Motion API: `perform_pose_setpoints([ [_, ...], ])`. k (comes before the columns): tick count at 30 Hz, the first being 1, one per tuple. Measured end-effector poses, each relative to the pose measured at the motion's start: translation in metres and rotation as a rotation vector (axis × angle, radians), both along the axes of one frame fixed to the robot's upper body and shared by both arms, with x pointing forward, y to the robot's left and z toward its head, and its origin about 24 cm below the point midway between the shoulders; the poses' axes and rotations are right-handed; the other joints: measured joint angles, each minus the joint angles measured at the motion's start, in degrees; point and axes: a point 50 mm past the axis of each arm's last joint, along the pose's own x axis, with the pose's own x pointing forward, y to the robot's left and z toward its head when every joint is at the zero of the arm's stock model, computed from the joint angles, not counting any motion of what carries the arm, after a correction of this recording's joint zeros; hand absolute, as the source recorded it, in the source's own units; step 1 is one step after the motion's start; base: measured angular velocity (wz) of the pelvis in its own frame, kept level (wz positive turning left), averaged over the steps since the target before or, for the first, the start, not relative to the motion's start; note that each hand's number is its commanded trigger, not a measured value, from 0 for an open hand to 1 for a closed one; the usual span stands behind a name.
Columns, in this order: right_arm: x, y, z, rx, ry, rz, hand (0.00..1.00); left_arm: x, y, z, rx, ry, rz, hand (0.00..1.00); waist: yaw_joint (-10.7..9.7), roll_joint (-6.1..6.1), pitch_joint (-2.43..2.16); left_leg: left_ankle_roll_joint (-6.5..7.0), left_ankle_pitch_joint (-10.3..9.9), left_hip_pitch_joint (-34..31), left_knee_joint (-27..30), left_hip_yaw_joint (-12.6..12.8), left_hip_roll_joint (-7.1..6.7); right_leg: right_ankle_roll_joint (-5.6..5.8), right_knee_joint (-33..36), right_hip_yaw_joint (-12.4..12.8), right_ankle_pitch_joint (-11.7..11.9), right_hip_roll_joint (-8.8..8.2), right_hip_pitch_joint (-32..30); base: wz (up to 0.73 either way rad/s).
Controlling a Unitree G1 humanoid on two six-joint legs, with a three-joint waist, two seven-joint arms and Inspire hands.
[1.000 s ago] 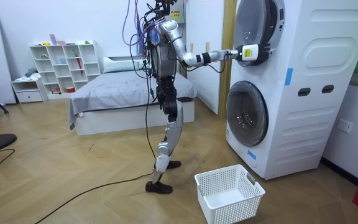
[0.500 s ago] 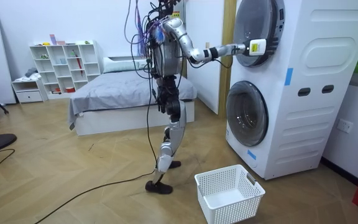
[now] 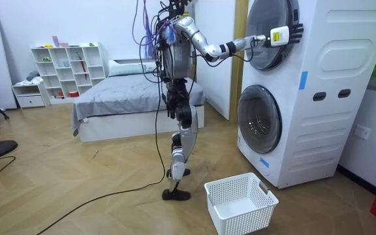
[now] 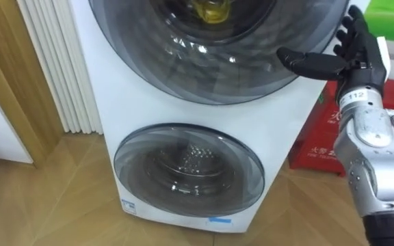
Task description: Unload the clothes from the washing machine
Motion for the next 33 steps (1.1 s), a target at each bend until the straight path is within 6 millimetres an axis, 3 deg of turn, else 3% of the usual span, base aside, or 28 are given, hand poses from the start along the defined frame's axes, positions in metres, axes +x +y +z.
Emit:
perform_pose_setpoints([
  [12,0.001,0.003,0.001,0.002,-0.001,0.039,0.0,0.008,0.002,0.002,0.011,-0.025,-0.007,0.0,0.0,0.32,-0.23,0.1,-0.1,-1.9,0.9,1.6,0.24,0.0,0.1,0.0,0.0,-0.01,-1.3,0.0],
  [16,0.001,0.008,0.003,-0.041,-0.008,0.057,0.0,0.007,0.002,0.002,0.013,-0.022,-0.007,0.0,-0.1,1.11,-0.6,0.13,-0.1,-1.8,0.9,2.0,0.24,0.0,0.4,0.0,0.0,-0.12,-1.3,0.0],
  [20,0.0,0.017,0.007,-0.095,-0.023,0.087,0.0,0.008,0.0,0.001,0.009,-0.016,-0.03,0.0,-0.2,2.21,-0.81,0.47,0.2,-1.2,0.6,4.3,0.39,0.01,0.6,0.9,0.0,-0.34,-1.2,-0.1],
  [29,-0.011,0.029,0.003,-0.128,-0.036,0.141,0.0,0.008,0.0,0.001,0.011,-0.018,-0.032,0.0,-0.5,1.46,-0.61,0.51,0.2,-0.2,0.1,5.9,0.84,0.01,0.7,1.8,0.0,-0.23,-1.2,-0.1],
  [33,-0.023,0.035,-0.01,-0.158,-0.016,0.156,0.0,0.007,0.001,0.001,0.027,-0.015,-0.029,0.0,-0.4,1.55,-0.56,0.5,0.2,1.1,0.0,6.5,1.02,0.01,0.7,1.8,0.0,-0.21,-0.1,-0.06],
])
